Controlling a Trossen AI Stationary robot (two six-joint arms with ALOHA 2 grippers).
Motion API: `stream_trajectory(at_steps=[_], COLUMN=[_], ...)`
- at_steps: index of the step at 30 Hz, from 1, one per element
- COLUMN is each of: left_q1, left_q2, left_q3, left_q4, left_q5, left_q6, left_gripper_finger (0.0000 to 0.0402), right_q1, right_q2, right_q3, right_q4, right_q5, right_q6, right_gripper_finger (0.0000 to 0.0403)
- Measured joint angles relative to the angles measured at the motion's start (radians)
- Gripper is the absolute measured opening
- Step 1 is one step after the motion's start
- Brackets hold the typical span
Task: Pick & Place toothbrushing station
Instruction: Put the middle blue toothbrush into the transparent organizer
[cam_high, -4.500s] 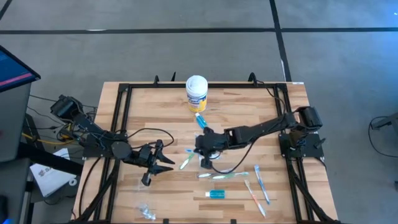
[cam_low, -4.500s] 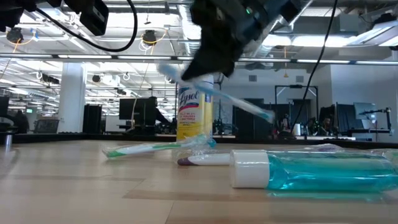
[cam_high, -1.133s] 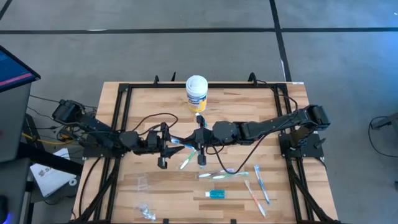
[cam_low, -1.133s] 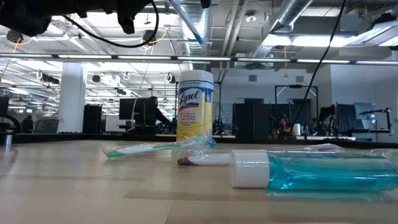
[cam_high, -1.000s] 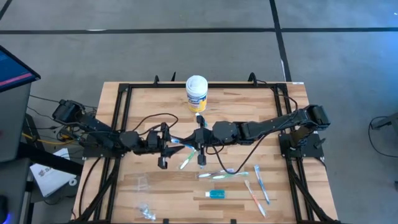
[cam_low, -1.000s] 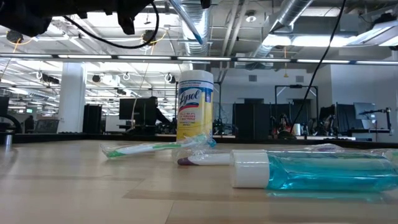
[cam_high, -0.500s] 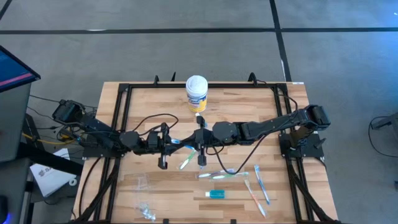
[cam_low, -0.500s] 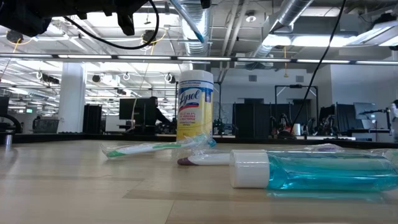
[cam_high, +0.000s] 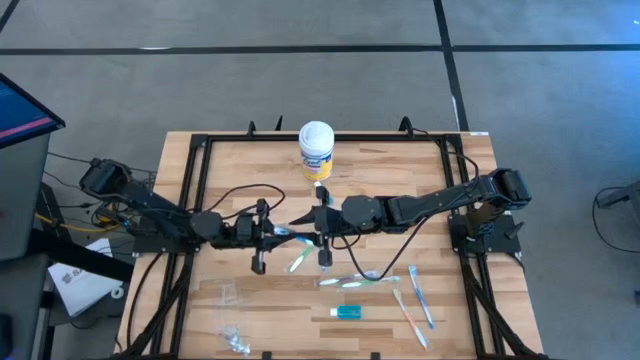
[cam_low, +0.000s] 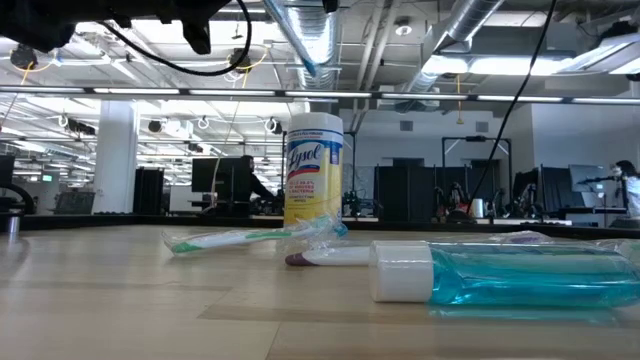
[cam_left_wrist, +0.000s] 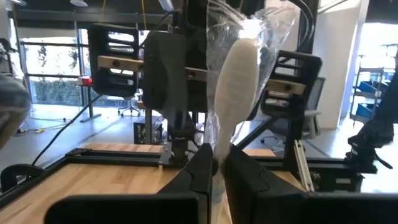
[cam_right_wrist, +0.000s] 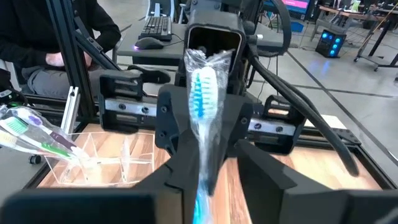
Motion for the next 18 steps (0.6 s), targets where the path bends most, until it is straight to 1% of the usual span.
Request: stream_trajectory(at_steps=[4,8,13,18], left_q1=[-0.022,-0.051,-0.095,-0.137], left_q2=[-0.081,-0.164,-0.240,-0.315], left_q3=[0.000,0.000,0.000,0.000], left_q4=[-0.121,-0.262,-0.380,-0.484], left_q5=[0.000,0.000,-0.001,-0.001], left_q6=[0.000,-0.003,-0.004,-0.008], left_gripper_finger=[0.0015,0.0014,0.0015,0.0014], right_q1=[0.000,0.000,0.000,0.000], right_q2=[0.000,0.000,0.000,0.000], right_q3=[0.000,0.000,0.000,0.000], right_q4=[0.000,-0.001,0.000,-0.001], right_q5=[0.000,0.000,0.000,-0.003], right_q6=[0.000,0.000,0.000,0.000], right_gripper_finger=[0.0128,0.0142,0.0150,0.0149])
